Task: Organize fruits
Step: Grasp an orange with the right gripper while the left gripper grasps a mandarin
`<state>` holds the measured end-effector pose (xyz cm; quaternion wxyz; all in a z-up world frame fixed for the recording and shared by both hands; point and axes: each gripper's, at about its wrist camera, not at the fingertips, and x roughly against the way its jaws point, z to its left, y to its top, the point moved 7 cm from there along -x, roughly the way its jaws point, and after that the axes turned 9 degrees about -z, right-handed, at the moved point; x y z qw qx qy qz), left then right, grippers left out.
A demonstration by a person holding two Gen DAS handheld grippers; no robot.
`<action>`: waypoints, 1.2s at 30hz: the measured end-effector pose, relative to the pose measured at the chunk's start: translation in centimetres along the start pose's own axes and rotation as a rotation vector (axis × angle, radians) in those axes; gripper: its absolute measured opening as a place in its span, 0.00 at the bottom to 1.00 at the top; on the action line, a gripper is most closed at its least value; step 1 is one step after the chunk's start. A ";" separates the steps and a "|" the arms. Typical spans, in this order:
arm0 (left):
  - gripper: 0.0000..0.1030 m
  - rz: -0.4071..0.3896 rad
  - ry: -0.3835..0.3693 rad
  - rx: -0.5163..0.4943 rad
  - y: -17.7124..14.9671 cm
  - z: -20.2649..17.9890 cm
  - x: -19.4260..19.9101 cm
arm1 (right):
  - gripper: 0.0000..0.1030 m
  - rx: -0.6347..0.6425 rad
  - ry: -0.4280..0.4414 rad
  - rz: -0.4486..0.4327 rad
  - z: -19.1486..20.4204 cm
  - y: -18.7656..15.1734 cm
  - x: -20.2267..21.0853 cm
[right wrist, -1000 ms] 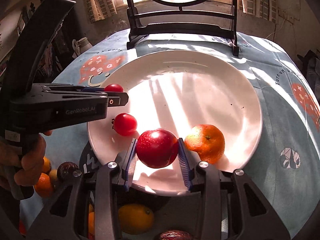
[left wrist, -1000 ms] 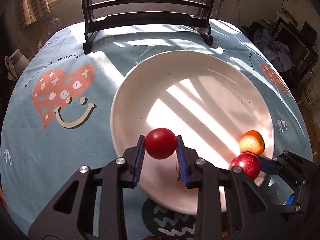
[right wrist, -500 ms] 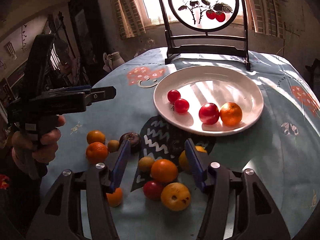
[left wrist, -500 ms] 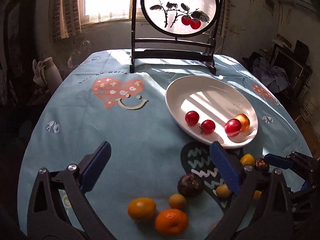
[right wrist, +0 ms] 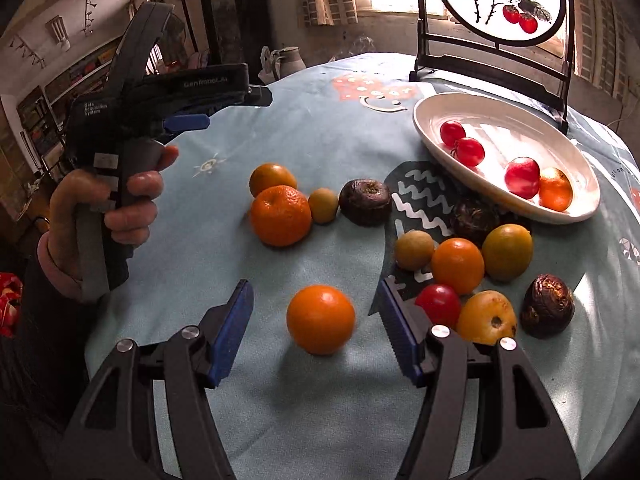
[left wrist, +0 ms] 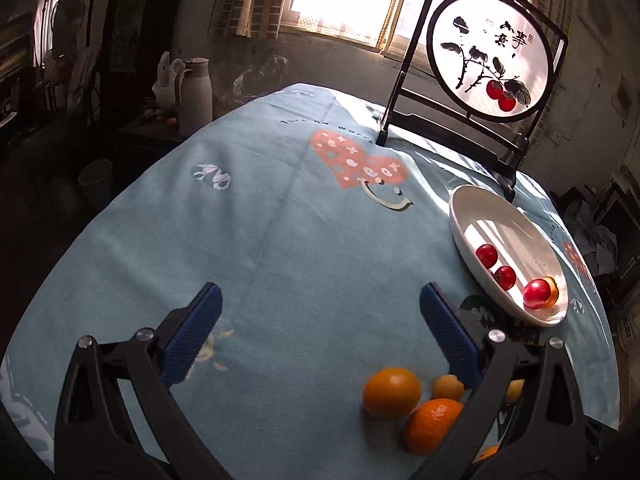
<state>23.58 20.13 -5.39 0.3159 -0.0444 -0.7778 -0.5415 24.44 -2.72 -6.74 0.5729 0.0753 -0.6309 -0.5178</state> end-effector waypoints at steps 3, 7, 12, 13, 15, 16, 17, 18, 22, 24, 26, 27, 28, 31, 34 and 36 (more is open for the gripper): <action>0.98 0.003 0.003 -0.001 0.0 -0.1 -0.1 | 0.63 0.009 -0.017 0.019 0.0 -0.5 -0.4; 0.98 -0.001 -0.006 -0.036 -0.1 -1.0 0.1 | 0.63 0.003 -0.044 0.035 -0.3 -0.9 -0.7; 0.98 -0.003 0.004 -0.095 -0.3 -1.8 0.2 | 0.61 0.014 -0.043 0.046 -0.1 -1.1 -0.9; 0.98 -0.006 0.004 -0.098 -0.3 -1.9 0.3 | 0.61 0.017 -0.041 0.049 0.0 -1.1 -1.0; 0.98 -0.009 -0.002 -0.095 -0.3 -1.9 0.4 | 0.57 0.022 -0.040 0.055 0.1 -1.2 -1.1; 0.98 -0.006 -0.005 -0.093 -0.3 -1.9 0.4 | 0.57 0.022 -0.042 0.058 0.1 -1.2 -1.1; 0.98 0.001 -0.008 -0.091 -0.4 -1.8 0.3 | 0.55 0.021 -0.044 0.058 0.1 -1.2 -1.1; 0.98 0.010 -0.010 -0.090 -0.5 -1.8 0.1 | 0.55 0.019 -0.045 0.059 0.0 -1.2 -1.1; 0.98 0.016 -0.006 -0.079 -0.6 -1.6 0.0 | 0.55 0.019 -0.050 0.066 0.0 -1.3 -1.2; 0.98 0.015 -0.004 -0.079 -0.6 -1.5 -0.1 | 0.54 0.027 -0.049 0.067 0.2 -1.4 -1.2; 0.98 0.019 0.003 -0.085 -0.7 -1.5 -0.2 | 0.42 0.024 -0.041 0.078 0.2 -1.5 -1.3; 0.98 0.023 0.006 -0.090 -0.8 -1.5 -0.3 | 0.39 0.015 -0.037 0.088 0.1 -1.7 -1.5; 0.98 0.025 0.011 -0.093 -0.9 -1.5 -0.4 | 0.39 0.005 -0.032 0.091 0.0 -1.7 -1.5; 0.98 0.034 0.006 -0.093 -1.0 -1.6 -0.5 | 0.37 -0.032 -0.007 0.066 -0.4 -1.5 -1.0; 0.98 0.051 -0.046 -0.113 -1.3 -2.4 -0.3 | 0.37 -0.111 0.048 -0.020 -1.0 -0.4 0.4; 0.98 0.050 -0.118 -0.162 -2.0 -3.5 0.9 | 0.37 -0.162 0.053 -0.084 -1.9 0.4 1.4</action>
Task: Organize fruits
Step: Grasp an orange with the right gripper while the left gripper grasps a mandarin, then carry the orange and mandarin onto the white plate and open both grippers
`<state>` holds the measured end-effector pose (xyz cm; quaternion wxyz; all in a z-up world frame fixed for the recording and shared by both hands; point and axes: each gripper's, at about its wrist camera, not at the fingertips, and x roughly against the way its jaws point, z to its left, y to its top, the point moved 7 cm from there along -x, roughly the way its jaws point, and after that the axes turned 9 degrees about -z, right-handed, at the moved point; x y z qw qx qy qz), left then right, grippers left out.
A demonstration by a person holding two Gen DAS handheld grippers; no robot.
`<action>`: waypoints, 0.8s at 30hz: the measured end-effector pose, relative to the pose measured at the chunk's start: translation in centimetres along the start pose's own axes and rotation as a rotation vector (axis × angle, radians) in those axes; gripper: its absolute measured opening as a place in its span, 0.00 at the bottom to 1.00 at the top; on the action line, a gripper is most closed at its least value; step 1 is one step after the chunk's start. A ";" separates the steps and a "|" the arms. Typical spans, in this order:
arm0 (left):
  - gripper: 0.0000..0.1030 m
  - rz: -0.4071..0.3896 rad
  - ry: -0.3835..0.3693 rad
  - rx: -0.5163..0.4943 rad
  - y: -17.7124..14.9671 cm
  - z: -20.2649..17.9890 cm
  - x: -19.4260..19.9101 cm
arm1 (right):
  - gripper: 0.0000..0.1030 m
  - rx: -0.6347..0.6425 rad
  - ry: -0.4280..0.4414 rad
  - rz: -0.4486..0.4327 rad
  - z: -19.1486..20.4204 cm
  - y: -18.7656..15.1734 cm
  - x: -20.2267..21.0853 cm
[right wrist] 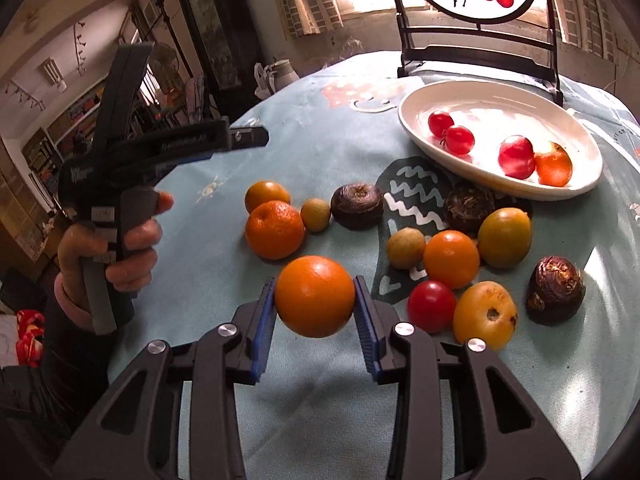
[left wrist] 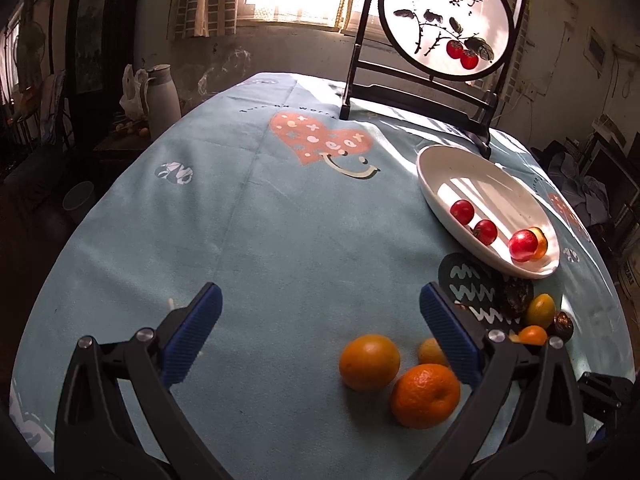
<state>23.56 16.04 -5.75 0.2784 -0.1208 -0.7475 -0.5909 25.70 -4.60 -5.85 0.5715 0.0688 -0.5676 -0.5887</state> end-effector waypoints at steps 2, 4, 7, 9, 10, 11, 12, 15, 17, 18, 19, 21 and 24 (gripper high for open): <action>0.98 -0.032 -0.050 -0.074 -0.9 -1.5 1.8 | 0.37 -0.053 -0.020 -0.052 -1.1 0.8 0.9; 0.96 -0.033 -0.086 -0.143 -2.2 -2.9 3.0 | 0.37 -0.103 -0.055 -0.090 -2.4 1.3 1.5; 0.87 0.016 -0.155 -0.210 -4.4 -5.0 3.6 | 0.37 -0.153 -0.070 -0.121 -3.5 1.9 2.2; 0.81 0.049 -0.178 -0.236 -5.5 -6.0 3.3 | 0.37 -0.166 -0.066 -0.116 -3.7 1.8 2.2; 0.77 0.065 -0.183 -0.241 -5.9 -6.3 3.0 | 0.37 -0.171 -0.063 -0.108 -3.8 1.7 2.1; 0.74 0.082 -0.176 -0.245 -6.2 -6.5 2.6 | 0.37 -0.179 -0.054 -0.096 -3.7 1.6 1.9; 0.65 0.104 -0.166 -0.248 -6.5 -6.6 2.1 | 0.37 -0.190 -0.037 -0.083 -3.7 1.4 1.6; 0.53 0.142 -0.181 -0.217 -6.8 -6.5 1.4 | 0.37 -0.191 -0.017 -0.064 -3.4 1.0 1.3; 0.53 0.154 -0.162 -0.216 -6.9 -6.4 1.0 | 0.37 -0.173 -0.027 -0.070 -3.1 1.0 1.5; 0.53 0.158 -0.159 -0.216 -6.9 -6.4 0.9 | 0.37 -0.167 -0.030 -0.074 -3.0 1.0 1.6; 0.53 0.160 -0.158 -0.216 -6.8 -6.4 0.7 | 0.37 -0.166 -0.029 -0.076 -3.0 1.0 1.6; 0.53 0.165 -0.155 -0.224 -6.8 -6.6 0.5 | 0.37 -0.168 -0.029 -0.074 -3.0 0.9 1.7; 0.53 0.184 -0.151 -0.226 -6.8 -7.0 -0.2 | 0.37 -0.167 -0.035 -0.072 -3.1 0.8 1.6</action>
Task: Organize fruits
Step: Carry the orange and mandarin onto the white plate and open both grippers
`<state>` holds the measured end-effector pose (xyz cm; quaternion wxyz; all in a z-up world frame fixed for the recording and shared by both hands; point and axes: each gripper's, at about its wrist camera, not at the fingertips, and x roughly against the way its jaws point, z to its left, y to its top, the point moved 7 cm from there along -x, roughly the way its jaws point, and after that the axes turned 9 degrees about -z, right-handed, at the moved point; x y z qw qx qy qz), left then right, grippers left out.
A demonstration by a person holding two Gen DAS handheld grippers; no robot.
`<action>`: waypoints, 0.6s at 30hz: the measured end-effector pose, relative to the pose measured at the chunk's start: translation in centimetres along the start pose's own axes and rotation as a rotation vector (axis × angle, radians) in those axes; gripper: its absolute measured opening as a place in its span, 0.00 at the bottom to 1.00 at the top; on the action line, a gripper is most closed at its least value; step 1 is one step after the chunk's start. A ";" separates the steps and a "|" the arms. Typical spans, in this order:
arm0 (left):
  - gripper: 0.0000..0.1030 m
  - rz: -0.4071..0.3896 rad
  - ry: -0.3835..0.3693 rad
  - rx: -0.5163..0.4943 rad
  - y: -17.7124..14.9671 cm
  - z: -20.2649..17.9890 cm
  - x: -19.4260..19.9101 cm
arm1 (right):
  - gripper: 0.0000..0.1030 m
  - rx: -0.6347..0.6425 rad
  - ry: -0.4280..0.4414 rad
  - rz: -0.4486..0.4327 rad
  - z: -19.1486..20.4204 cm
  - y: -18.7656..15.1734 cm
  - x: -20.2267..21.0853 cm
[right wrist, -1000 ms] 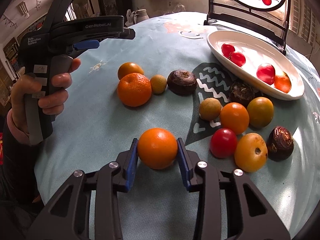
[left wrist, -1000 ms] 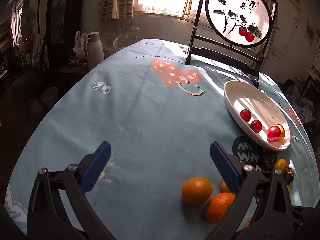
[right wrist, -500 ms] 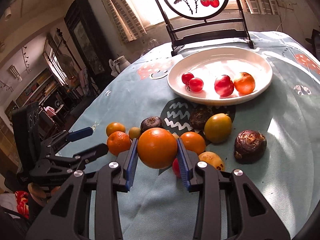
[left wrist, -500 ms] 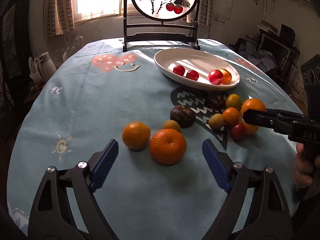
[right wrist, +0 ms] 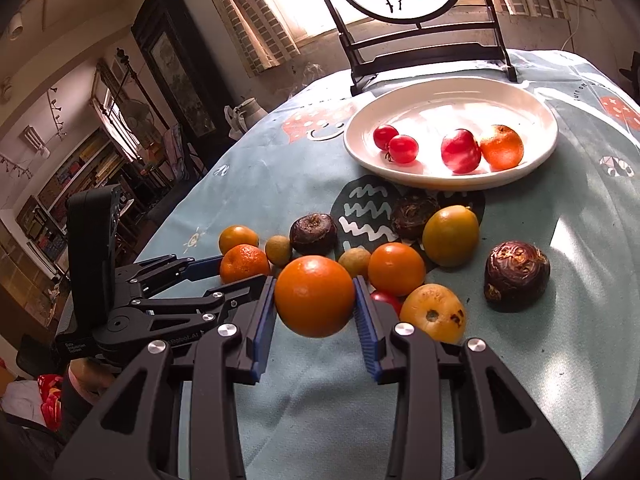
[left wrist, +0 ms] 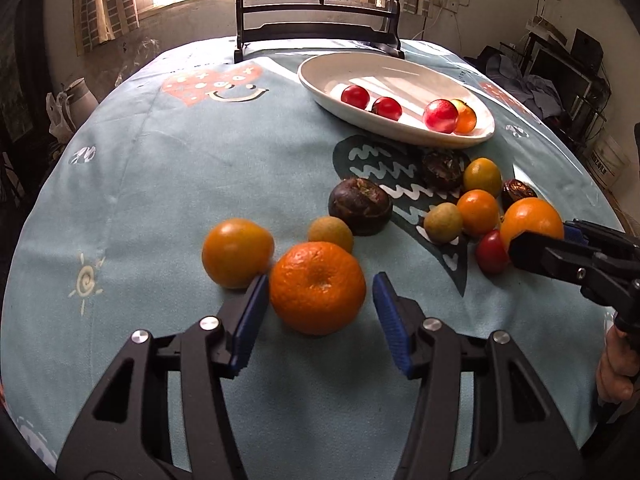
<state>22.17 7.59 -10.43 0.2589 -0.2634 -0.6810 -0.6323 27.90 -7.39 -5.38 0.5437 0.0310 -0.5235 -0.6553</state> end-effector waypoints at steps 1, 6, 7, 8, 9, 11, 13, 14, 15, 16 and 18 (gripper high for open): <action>0.48 0.004 0.006 -0.001 0.1 0.0 -0.2 | 0.37 -0.001 0.001 -0.001 0.0 0.0 0.0; 0.45 -0.001 0.009 0.032 0.0 0.4 0.0 | 0.37 -0.032 0.022 -0.003 -0.4 0.1 0.0; 0.45 -0.006 0.008 0.045 0.1 0.6 0.2 | 0.37 -0.033 0.016 -0.011 -0.5 0.2 0.2; 0.45 -0.017 0.005 0.058 0.5 0.6 0.5 | 0.37 -0.033 0.009 -0.024 -0.7 0.4 0.4; 0.45 -0.034 -0.003 0.070 0.9 0.5 0.9 | 0.37 -0.040 0.017 -0.037 -0.7 0.7 0.7; 0.45 -0.069 -0.025 0.071 2.5 0.0 1.6 | 0.37 -0.084 0.079 -0.054 -1.1 1.8 1.3; 0.45 -0.099 -0.038 0.057 4.5 -0.9 1.8 | 0.37 -0.088 0.074 -0.101 -2.2 3.8 2.2; 0.45 -0.109 -0.042 0.055 5.5 -1.3 1.5 | 0.37 -0.070 0.037 -0.136 -3.0 5.1 2.6; 0.45 -0.115 -0.048 0.059 6.6 -1.8 1.2 | 0.37 -0.057 0.001 -0.171 -3.8 6.4 2.9; 0.45 -0.122 -0.060 0.070 7.8 -2.4 0.6 | 0.37 -0.055 -0.020 -0.197 -4.8 7.6 3.0; 0.45 -0.132 -0.091 0.094 10.2 -3.4 -0.8 | 0.37 -0.083 -0.039 -0.226 -6.8 9.5 2.6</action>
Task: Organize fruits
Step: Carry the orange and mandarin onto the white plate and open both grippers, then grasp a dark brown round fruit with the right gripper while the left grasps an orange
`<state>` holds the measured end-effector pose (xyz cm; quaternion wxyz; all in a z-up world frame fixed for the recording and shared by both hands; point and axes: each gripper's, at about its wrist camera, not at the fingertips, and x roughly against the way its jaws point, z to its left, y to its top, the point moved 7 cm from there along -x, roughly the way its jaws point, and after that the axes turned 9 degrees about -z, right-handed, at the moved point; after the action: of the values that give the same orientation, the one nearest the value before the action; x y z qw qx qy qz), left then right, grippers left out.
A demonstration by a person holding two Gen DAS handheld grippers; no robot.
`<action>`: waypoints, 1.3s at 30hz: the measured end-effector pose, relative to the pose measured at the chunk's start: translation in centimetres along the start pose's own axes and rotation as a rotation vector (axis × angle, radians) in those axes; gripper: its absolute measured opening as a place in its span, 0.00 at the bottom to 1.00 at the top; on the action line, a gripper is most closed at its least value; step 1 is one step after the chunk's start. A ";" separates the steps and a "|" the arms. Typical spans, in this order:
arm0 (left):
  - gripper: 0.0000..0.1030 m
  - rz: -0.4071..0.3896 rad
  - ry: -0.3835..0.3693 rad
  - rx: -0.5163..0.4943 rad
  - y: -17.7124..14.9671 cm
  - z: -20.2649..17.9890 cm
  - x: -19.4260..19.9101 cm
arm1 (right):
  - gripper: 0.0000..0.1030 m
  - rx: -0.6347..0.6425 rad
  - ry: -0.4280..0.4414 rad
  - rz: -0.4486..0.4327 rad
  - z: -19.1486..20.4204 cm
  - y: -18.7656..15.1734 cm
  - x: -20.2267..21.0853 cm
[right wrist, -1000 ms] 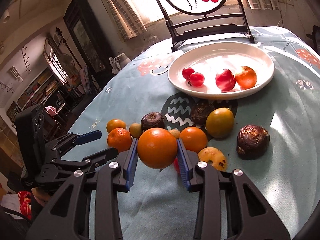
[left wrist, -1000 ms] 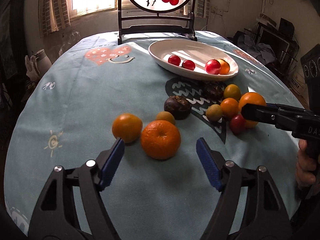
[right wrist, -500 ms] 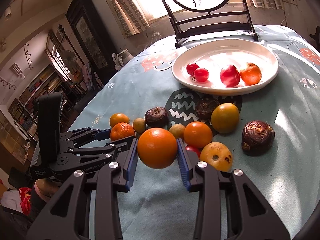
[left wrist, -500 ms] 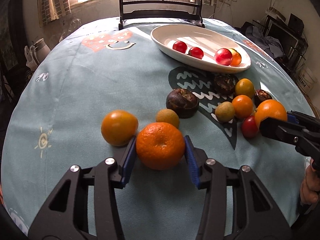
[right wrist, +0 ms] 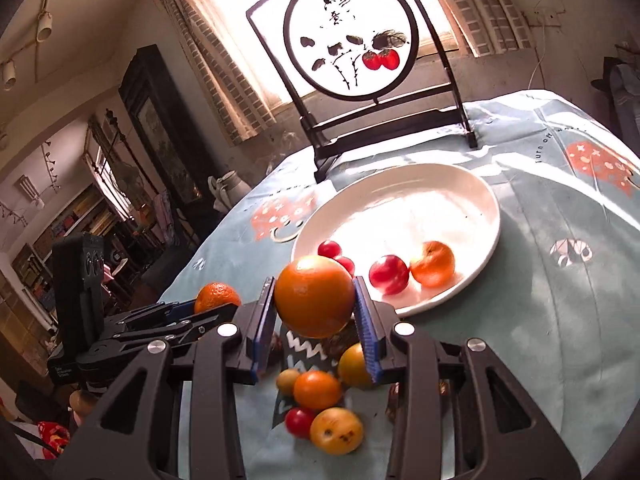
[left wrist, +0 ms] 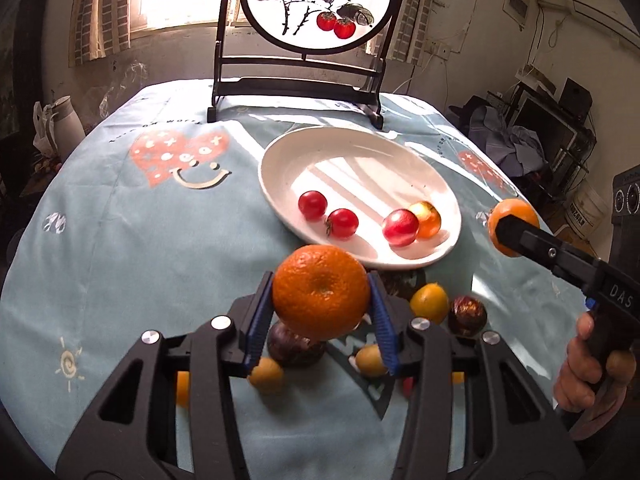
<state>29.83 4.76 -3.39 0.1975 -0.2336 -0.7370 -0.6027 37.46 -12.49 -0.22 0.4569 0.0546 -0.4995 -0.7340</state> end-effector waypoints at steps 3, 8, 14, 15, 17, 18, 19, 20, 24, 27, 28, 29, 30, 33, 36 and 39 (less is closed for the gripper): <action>0.45 0.012 0.013 0.017 2.4 -1.3 -3.3 | 0.37 -0.005 -0.075 -0.042 -2.8 1.8 -1.9; 0.45 0.044 0.076 -0.033 4.7 -2.9 -8.7 | 0.37 0.006 -0.146 -0.017 -6.2 2.5 -4.8; 0.45 0.106 0.138 -0.052 4.9 -2.8 -13.5 | 0.37 0.031 -0.187 0.043 -8.5 2.3 -7.3; 0.45 0.115 0.146 -0.054 4.8 -2.7 -14.0 | 0.37 0.034 -0.195 0.055 -8.8 2.2 -7.8; 0.45 0.131 0.162 -0.059 4.6 -2.7 -14.9 | 0.37 0.032 -0.203 0.072 -9.4 2.1 -8.6; 0.45 0.140 0.172 -0.066 4.4 -2.7 -15.2 | 0.37 0.029 -0.205 0.079 -9.6 2.1 -8.9; 0.46 0.148 0.183 -0.071 4.3 -2.6 -15.5 | 0.37 0.031 -0.208 0.085 -9.7 2.1 -9.2; 0.46 0.143 0.192 -0.080 4.3 -2.7 -15.6 | 0.37 0.038 -0.209 0.089 -9.7 2.1 -9.4; 0.85 0.067 0.227 -0.102 5.2 -2.9 -12.9 | 0.50 0.035 -0.207 0.069 -9.1 2.5 -8.3; 0.90 0.012 0.233 -0.107 5.5 -3.0 -9.8 | 0.50 0.066 -0.195 0.016 -7.6 3.3 -6.4; 0.92 0.000 0.227 -0.103 5.2 -3.0 -8.8 | 0.50 0.077 -0.196 0.001 -7.0 3.4 -5.8; 0.92 -0.010 0.223 -0.094 4.7 -2.8 -7.9 | 0.50 0.084 -0.188 -0.007 -6.4 3.5 -5.2; 0.92 -0.016 0.218 -0.086 4.2 -2.7 -7.1 | 0.50 0.089 -0.175 -0.009 -5.8 3.4 -4.8; 0.93 -0.039 0.191 -0.061 2.6 -2.2 -4.8 | 0.50 0.094 -0.139 -0.014 -4.4 2.7 -3.3; 0.93 -0.053 0.180 -0.016 1.3 -1.1 -3.0 | 0.50 0.096 -0.119 -0.002 -3.5 1.6 -2.1; 0.95 -0.064 0.185 0.024 0.5 0.5 -1.7 | 0.50 0.125 -0.123 0.042 -2.9 0.4 -1.0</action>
<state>31.48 5.11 -4.08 0.2483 -0.1511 -0.7298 -0.6188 39.87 -13.81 -1.75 0.4363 0.0274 -0.5727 -0.6935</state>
